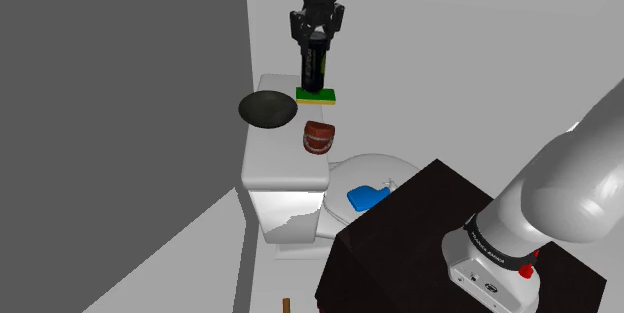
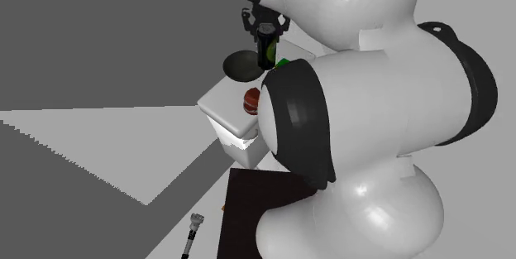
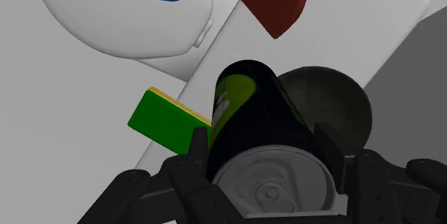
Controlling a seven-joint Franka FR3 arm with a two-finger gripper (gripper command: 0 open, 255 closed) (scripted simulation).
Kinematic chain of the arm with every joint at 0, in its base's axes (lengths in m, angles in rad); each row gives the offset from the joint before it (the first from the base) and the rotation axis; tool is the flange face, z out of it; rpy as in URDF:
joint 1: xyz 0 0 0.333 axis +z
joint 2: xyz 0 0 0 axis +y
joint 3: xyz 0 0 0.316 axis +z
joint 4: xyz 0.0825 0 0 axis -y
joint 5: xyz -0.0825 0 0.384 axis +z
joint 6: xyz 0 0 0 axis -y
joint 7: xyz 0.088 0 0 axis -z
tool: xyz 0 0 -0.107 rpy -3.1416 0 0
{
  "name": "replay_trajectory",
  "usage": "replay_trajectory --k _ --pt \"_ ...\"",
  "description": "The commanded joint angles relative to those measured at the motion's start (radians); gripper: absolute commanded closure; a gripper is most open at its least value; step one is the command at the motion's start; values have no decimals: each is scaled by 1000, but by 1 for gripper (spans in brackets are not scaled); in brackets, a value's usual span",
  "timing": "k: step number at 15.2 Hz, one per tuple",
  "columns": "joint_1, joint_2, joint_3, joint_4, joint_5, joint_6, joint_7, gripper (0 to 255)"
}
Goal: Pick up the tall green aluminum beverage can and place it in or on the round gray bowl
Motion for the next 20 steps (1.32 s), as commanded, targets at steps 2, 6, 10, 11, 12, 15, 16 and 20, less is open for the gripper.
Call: replay_trajectory --k 2,6,10,11,12,15,16,20 --pt "27 105 24 154 -21 -53 53 255" --pt "73 267 45 404 -59 -149 112 255" --pt "106 366 50 539 -82 -187 140 255" --pt "105 363 50 521 -81 -172 141 255" --pt "104 360 50 504 -81 -158 141 255" --pt "100 354 50 454 -80 -114 143 255" --pt "99 353 49 439 -80 -100 144 255" --pt "96 350 49 381 -80 -45 146 255"
